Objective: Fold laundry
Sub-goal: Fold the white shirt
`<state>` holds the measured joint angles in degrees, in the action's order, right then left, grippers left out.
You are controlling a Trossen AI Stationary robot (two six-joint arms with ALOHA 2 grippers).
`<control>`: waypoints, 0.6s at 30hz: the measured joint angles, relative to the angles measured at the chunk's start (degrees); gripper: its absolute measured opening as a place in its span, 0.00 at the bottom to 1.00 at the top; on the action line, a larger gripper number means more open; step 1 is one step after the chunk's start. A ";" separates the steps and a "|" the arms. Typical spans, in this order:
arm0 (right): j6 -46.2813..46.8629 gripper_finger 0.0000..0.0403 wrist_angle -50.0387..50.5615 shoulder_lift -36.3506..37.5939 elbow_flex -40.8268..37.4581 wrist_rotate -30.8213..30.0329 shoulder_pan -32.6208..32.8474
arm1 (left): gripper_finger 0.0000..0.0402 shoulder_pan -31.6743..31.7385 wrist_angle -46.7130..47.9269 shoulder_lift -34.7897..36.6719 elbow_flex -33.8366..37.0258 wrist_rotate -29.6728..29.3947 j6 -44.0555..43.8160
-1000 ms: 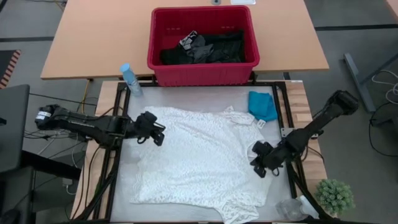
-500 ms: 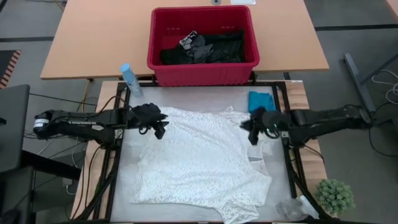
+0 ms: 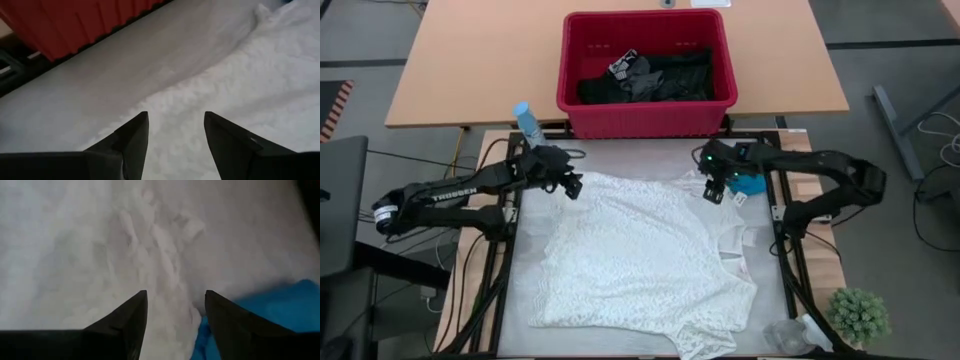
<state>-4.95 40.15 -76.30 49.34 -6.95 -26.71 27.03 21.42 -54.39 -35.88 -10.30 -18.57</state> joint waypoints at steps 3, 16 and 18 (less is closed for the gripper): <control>-2.02 0.54 -1.94 -3.13 0.00 2.23 -2.36 | 0.45 3.48 0.53 -0.22 0.00 2.77 1.99; -6.02 0.54 -6.79 -13.34 0.09 4.23 -5.43 | 0.45 7.46 -2.69 -13.55 -0.02 7.13 12.09; -6.96 0.54 -6.79 -14.36 0.09 4.33 -5.39 | 0.45 8.26 -2.39 -15.96 -0.02 9.20 14.26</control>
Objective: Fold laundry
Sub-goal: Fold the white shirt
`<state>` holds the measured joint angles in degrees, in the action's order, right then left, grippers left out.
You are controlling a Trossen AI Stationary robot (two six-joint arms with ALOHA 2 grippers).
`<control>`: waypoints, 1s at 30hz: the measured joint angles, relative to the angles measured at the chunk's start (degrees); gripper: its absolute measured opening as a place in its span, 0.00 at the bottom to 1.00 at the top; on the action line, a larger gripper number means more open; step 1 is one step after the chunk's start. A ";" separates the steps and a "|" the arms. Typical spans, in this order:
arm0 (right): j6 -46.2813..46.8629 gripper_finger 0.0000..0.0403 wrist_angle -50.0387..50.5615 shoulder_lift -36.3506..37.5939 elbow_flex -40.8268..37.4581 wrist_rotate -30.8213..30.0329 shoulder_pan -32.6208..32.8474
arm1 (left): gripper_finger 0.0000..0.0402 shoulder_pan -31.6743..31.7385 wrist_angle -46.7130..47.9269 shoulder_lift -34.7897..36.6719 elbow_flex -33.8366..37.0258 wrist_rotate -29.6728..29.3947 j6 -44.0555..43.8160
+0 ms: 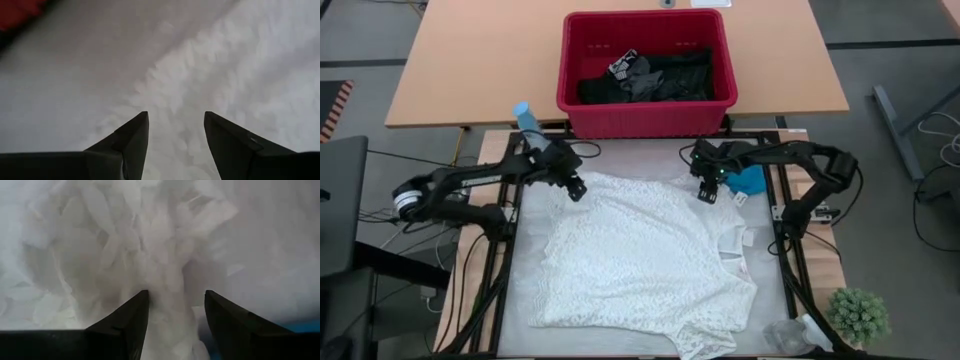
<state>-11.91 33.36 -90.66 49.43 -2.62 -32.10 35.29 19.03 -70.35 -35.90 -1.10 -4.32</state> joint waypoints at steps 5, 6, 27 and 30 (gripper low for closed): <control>-0.72 0.54 -0.03 -1.42 0.11 1.27 0.02 | 0.45 2.63 -0.90 -6.62 0.00 1.59 3.92; -1.16 0.54 0.00 -1.42 0.11 1.37 0.02 | 0.45 3.17 -1.78 -7.80 0.00 0.10 4.56; -3.00 0.41 -1.76 -1.50 0.04 1.34 -1.14 | 0.44 11.63 -7.71 -15.36 -0.01 5.53 10.70; -3.01 0.26 -1.64 -1.50 0.04 1.34 -0.90 | 0.39 11.91 -8.82 -18.66 -0.39 8.20 11.39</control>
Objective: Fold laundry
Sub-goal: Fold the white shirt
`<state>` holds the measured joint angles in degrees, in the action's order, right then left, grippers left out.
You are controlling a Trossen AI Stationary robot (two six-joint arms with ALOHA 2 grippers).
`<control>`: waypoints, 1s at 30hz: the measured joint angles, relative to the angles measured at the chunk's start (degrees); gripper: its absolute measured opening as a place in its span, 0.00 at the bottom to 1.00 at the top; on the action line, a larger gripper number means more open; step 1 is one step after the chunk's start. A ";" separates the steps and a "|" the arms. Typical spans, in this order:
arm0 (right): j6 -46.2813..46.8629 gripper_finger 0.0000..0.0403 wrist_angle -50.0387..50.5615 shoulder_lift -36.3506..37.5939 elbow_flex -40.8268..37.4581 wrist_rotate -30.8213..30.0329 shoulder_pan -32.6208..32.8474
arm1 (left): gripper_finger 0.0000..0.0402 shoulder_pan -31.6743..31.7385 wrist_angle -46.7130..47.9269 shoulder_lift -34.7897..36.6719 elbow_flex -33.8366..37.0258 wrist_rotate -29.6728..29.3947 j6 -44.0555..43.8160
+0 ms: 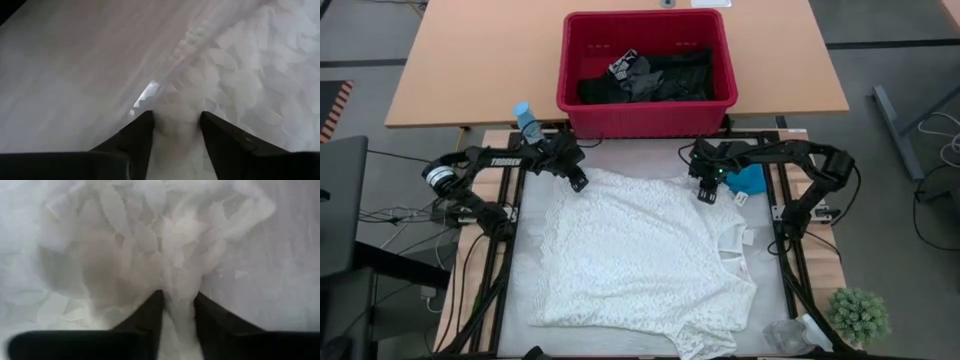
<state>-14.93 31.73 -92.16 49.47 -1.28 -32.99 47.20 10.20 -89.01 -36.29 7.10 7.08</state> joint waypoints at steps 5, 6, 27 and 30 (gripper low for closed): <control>-0.55 0.05 1.37 -0.04 1.78 -0.06 0.07 | 0.21 -0.04 -1.03 -1.52 -0.02 -0.51 -0.19; -0.58 0.05 1.65 -0.04 2.55 -0.17 0.07 | 0.16 -0.03 -0.85 -1.15 -0.07 -0.76 -0.28; -1.94 0.14 10.42 -0.02 10.80 -1.21 -0.17 | 0.00 0.02 9.62 1.70 -4.33 -4.65 -1.64; -2.08 0.13 9.73 -0.02 10.80 -0.56 -0.31 | 0.00 0.02 9.52 1.71 -4.33 -4.57 -1.00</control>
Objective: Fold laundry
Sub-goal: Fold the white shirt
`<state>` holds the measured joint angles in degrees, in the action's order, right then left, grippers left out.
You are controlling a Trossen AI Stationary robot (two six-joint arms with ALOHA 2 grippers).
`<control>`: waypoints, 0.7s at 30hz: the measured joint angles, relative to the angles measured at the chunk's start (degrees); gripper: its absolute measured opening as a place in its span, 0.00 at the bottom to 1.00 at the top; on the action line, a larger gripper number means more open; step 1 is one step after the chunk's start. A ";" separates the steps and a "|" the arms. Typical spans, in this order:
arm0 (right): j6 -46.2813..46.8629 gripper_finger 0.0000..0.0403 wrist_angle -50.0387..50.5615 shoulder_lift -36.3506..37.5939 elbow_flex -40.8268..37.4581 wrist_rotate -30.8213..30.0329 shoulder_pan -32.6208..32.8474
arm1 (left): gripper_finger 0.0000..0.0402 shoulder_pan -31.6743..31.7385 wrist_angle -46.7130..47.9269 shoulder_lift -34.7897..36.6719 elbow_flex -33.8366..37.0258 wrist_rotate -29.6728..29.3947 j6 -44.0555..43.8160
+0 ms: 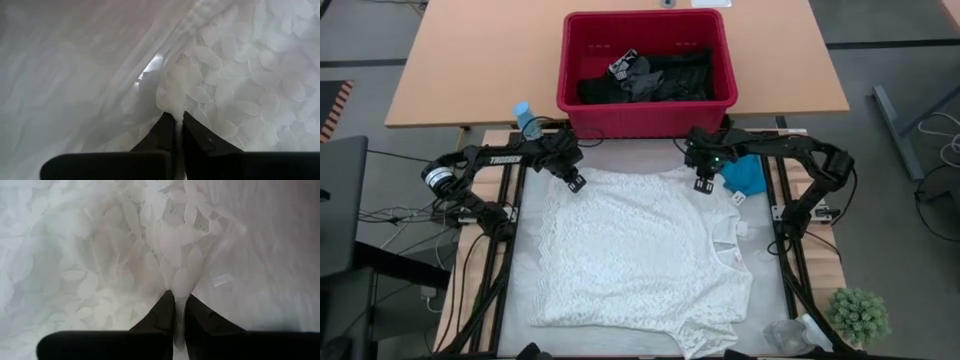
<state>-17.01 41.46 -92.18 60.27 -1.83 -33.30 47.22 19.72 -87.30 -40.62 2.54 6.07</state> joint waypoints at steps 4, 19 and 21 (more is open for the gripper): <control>0.19 0.17 -2.30 0.00 0.00 0.49 -1.82 | 0.00 0.00 -0.06 0.01 0.00 -0.04 0.17; -0.18 0.47 -4.49 -0.03 0.00 8.13 -9.64 | 0.00 0.00 0.07 0.07 0.00 -0.19 0.17; -0.87 0.48 -5.17 -0.89 0.00 7.58 -9.48 | 0.00 0.00 -0.04 0.08 0.00 -0.19 0.17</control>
<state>-17.88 36.29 -93.08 60.27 5.75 -42.78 47.22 19.68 -87.22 -40.62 2.35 6.24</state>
